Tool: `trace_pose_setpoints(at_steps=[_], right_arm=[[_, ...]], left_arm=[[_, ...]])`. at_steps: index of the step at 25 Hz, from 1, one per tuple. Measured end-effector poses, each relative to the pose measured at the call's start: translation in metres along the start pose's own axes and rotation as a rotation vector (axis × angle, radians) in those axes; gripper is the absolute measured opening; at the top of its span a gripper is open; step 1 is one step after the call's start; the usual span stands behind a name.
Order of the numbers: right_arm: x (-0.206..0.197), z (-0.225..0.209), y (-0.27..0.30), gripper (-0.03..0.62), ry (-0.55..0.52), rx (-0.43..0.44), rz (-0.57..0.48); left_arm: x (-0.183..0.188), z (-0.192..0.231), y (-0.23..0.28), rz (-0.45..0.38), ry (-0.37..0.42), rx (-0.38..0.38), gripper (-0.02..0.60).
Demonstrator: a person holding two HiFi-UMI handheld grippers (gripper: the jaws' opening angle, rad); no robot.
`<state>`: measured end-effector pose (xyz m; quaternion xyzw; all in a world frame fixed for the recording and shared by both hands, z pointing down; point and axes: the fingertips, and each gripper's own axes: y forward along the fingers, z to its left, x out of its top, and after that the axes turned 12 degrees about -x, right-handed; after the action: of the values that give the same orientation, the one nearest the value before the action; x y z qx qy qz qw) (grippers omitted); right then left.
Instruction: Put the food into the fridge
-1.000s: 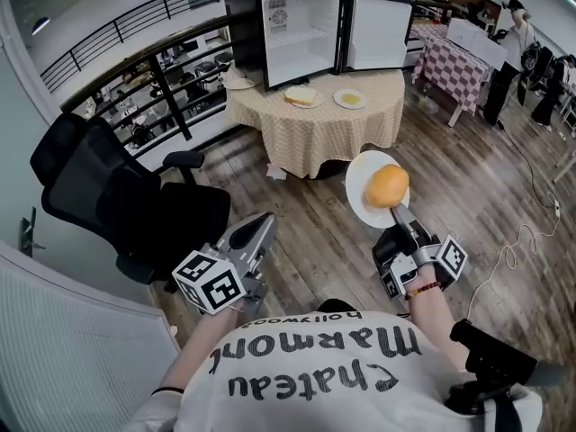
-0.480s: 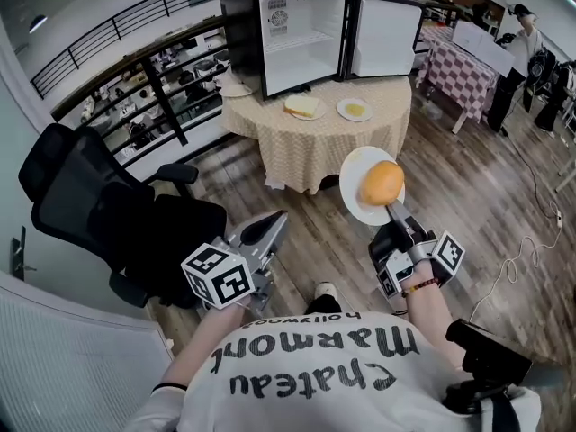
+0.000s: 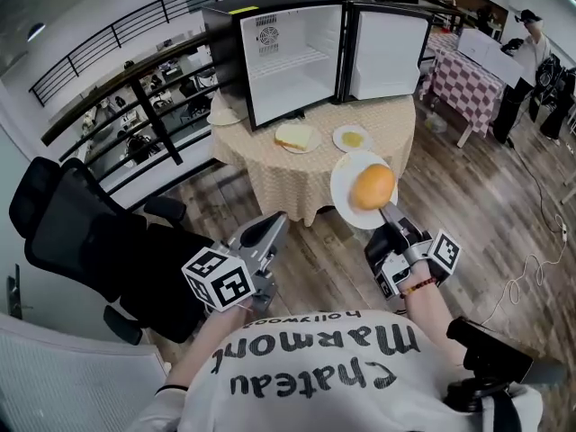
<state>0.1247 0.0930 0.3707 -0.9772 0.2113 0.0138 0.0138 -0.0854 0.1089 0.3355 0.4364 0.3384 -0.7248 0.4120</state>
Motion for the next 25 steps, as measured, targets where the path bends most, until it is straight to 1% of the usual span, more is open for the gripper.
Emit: trace_pose_setpoints(at_steps=[4,6,10,13,17,21,25], right_arm=[[0.03,-0.003,0.034,0.029,-0.009,0.004,0.019],[0.043,-0.007,0.047,0.029,-0.014,0.0,0.029],[0.068,-0.011,0.068,0.029,-0.026,-0.001,0.04],[0.085,-0.018,0.084,0.029,-0.027,-0.025,0.036],[0.098,-0.029,0.096,0.029,-0.032,-0.044,0.053],[0.103,-0.03,0.107,0.029,-0.037,-0.05,0.068],[0.108,-0.036,0.121,0.029,-0.033,-0.075,0.066]], left_arm=[[0.007,0.03,0.035,-0.014,0.032,0.008,0.005],[0.007,0.043,0.05,-0.017,0.024,0.008,0.005],[0.003,0.063,0.077,0.006,-0.006,-0.012,0.003],[0.0,0.081,0.093,0.012,-0.003,-0.008,0.005],[-0.001,0.096,0.107,-0.002,0.0,0.006,0.003],[0.002,0.106,0.114,-0.013,0.002,0.028,0.003],[0.003,0.119,0.118,-0.008,-0.01,0.04,0.003]])
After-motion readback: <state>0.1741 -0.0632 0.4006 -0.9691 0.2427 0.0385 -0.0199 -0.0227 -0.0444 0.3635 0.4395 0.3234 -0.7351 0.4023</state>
